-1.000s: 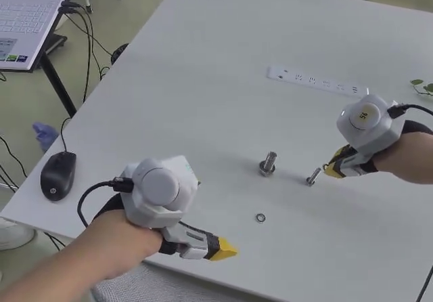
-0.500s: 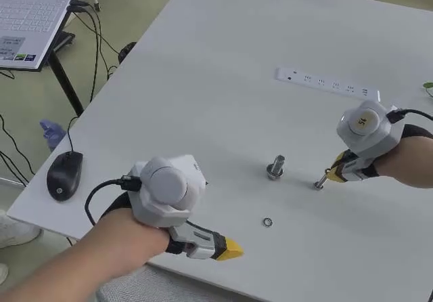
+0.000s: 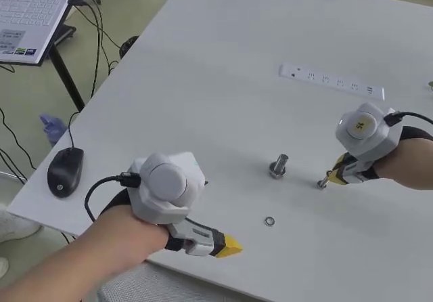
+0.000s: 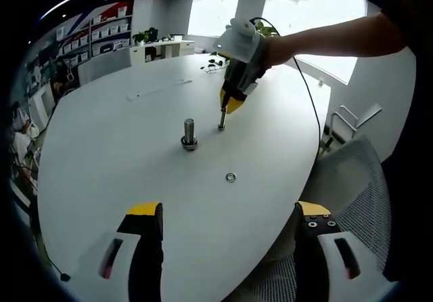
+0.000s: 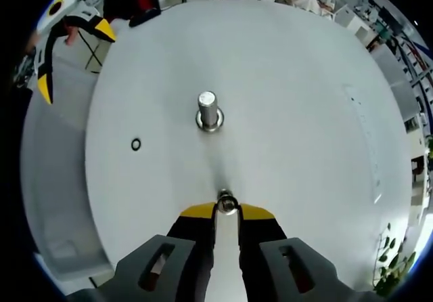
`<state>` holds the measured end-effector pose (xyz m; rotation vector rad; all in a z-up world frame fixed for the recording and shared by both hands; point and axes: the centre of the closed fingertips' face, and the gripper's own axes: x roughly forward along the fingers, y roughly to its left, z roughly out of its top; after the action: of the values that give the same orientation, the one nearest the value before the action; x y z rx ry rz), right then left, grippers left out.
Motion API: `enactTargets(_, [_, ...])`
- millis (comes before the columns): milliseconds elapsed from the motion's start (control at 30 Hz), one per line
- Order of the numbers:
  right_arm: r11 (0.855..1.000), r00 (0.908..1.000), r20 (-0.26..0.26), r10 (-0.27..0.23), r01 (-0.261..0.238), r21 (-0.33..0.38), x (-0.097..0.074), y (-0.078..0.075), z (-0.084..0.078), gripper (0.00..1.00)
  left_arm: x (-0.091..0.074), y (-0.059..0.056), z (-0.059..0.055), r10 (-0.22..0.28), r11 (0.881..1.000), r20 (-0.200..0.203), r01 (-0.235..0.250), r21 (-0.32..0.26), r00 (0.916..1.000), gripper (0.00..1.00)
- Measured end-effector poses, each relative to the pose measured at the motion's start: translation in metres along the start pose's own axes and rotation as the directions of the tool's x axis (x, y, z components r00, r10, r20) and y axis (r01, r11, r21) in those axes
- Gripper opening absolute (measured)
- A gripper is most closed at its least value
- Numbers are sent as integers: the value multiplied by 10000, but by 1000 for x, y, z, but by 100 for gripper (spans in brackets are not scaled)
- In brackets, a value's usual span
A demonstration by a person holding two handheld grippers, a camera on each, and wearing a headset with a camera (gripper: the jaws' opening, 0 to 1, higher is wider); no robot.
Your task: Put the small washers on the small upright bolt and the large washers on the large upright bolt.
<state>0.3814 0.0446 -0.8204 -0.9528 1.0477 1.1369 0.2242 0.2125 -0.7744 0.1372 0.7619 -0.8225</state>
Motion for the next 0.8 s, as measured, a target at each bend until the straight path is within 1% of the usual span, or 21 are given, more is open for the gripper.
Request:
enactTargets(333, [10000, 10000, 1, -30, 30, 67, 10, -3, -6, 12, 1, 3, -1, -27, 10000, 35, 27, -89, 10000, 79])
enactTargets(567, [10000, 10000, -43, -6, 6, 20, 18, -3, -8, 12, 1, 3, -6, -32, 9999, -69, 31, -136, 10000, 78])
enactTargets(733, [10000, 9999, -143, 53, -53, 3, 23, 0, -7, 12, 0, 3, -10, -43, 9997, -109, 41, -232, 9999, 77])
enactTargets(800, [10000, 9998, -213, 43, -45, -77, 25, 1, -8, 12, 0, 2, -10, -119, 9995, -22, 118, -295, 9999, 77])
